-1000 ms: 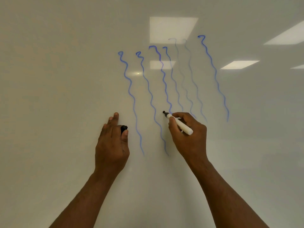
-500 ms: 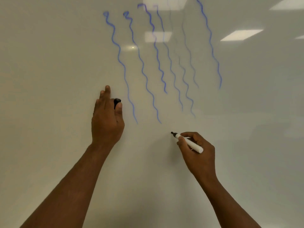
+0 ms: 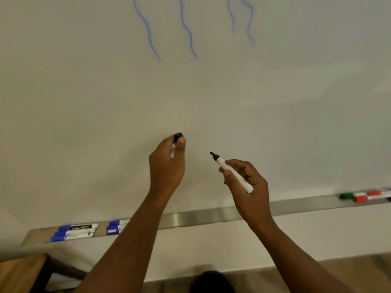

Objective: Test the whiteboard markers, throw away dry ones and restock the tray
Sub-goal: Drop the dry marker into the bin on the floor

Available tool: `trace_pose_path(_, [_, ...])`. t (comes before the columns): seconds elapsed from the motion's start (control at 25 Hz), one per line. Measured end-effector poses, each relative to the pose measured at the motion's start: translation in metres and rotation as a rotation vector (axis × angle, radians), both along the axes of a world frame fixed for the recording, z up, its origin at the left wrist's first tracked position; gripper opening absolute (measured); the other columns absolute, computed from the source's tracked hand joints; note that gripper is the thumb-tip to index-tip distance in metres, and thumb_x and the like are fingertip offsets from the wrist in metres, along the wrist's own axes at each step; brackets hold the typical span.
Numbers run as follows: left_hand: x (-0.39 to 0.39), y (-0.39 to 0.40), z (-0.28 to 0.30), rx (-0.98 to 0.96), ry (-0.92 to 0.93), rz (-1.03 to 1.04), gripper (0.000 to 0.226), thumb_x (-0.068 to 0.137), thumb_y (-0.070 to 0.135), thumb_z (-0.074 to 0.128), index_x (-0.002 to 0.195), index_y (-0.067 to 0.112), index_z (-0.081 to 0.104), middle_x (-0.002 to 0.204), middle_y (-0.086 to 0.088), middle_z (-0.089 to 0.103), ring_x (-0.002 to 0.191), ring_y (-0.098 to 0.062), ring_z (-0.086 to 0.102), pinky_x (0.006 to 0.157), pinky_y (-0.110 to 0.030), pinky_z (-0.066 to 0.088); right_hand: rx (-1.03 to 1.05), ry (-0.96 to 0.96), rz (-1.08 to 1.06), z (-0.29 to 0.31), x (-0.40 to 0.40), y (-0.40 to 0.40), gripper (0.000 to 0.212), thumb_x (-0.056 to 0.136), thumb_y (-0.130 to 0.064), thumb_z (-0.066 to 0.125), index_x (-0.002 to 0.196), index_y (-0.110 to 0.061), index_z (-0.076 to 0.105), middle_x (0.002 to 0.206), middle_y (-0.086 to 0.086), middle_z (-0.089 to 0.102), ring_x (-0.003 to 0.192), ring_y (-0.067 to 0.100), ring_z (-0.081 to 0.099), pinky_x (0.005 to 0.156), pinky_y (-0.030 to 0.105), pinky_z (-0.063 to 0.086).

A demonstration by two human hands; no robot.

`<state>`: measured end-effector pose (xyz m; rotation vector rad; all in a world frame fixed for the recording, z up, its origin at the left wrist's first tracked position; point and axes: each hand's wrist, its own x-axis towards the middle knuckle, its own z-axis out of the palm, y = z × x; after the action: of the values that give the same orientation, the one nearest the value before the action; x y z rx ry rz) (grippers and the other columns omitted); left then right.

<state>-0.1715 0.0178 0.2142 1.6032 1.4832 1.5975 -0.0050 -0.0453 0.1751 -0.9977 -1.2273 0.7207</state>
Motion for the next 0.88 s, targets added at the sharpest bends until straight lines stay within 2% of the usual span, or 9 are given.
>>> trace_pose_path(0.08, [0.003,-0.01,-0.019,-0.16,-0.149,-0.113,0.017,0.098,0.03,0.053,0.106,0.03,0.068,0.107,0.006,0.072,0.105,-0.007,0.064,0.093,-0.019,0.046,-0.032,-0.028,0.029,-0.015,-0.001,-0.012,0.02,0.09,-0.028,0.059,0.108,-0.027,0.067,0.1,-0.006,0.072,0.082,0.018,0.067,0.067,0.029,0.054])
trace_pose_path(0.16, [0.005,-0.018,-0.033,-0.297,-0.405,-0.23,0.016,0.101,0.022,0.048,0.107,0.02,0.062,0.102,-0.003,0.074,0.103,-0.015,0.068,0.093,-0.03,0.05,-0.047,-0.064,0.042,-0.028,-0.002,-0.021,0.025,0.09,-0.033,0.056,0.111,-0.025,0.067,0.102,-0.007,0.072,0.08,0.019,0.066,0.065,0.029,0.054])
trace_pose_path(0.28, [0.01,-0.028,-0.05,-0.487,-0.794,-0.305,0.015,0.103,0.018,0.041,0.106,0.012,0.054,0.106,-0.016,0.072,0.102,-0.026,0.068,0.09,-0.036,0.052,-0.062,-0.102,0.054,-0.043,-0.005,-0.03,0.03,0.089,-0.036,0.054,0.114,-0.025,0.065,0.102,-0.009,0.071,0.076,0.02,0.067,0.063,0.033,0.055])
trace_pose_path(0.36, [0.014,-0.033,-0.06,-0.557,-0.92,-0.321,0.014,0.103,0.018,0.039,0.107,0.012,0.05,0.108,-0.018,0.071,0.102,-0.03,0.068,0.089,-0.037,0.052,-0.094,-0.13,0.058,-0.051,-0.008,-0.035,0.028,0.088,-0.036,0.056,0.113,-0.028,0.064,0.101,-0.013,0.071,0.077,0.017,0.067,0.062,0.025,0.055])
trace_pose_path(0.52, [0.018,-0.041,-0.071,-0.593,-0.965,-0.325,0.016,0.105,0.02,0.033,0.106,0.013,0.047,0.11,-0.018,0.071,0.102,-0.029,0.068,0.083,-0.036,0.052,-0.123,-0.182,0.071,-0.063,-0.012,-0.04,0.029,0.088,-0.038,0.057,0.113,-0.027,0.064,0.095,-0.014,0.07,0.073,0.014,0.065,0.059,0.014,0.047])
trace_pose_path(0.72, [0.019,-0.044,-0.077,-0.615,-0.952,-0.342,0.018,0.105,0.022,0.032,0.109,0.012,0.047,0.112,-0.019,0.07,0.107,-0.029,0.067,0.094,-0.041,0.049,-0.136,-0.214,0.072,-0.067,-0.014,-0.036,0.026,0.089,-0.029,0.058,0.114,-0.029,0.063,0.091,-0.016,0.07,0.07,0.014,0.064,0.058,0.014,0.047])
trace_pose_path(0.88, [0.023,-0.046,-0.081,-0.628,-0.912,-0.338,0.018,0.105,0.021,0.034,0.111,0.011,0.048,0.11,-0.018,0.071,0.107,-0.03,0.067,0.097,-0.042,0.049,-0.131,-0.253,0.075,-0.068,-0.016,-0.034,0.028,0.091,-0.021,0.062,0.113,-0.04,0.059,0.088,-0.026,0.067,0.072,0.007,0.064,0.059,0.011,0.046])
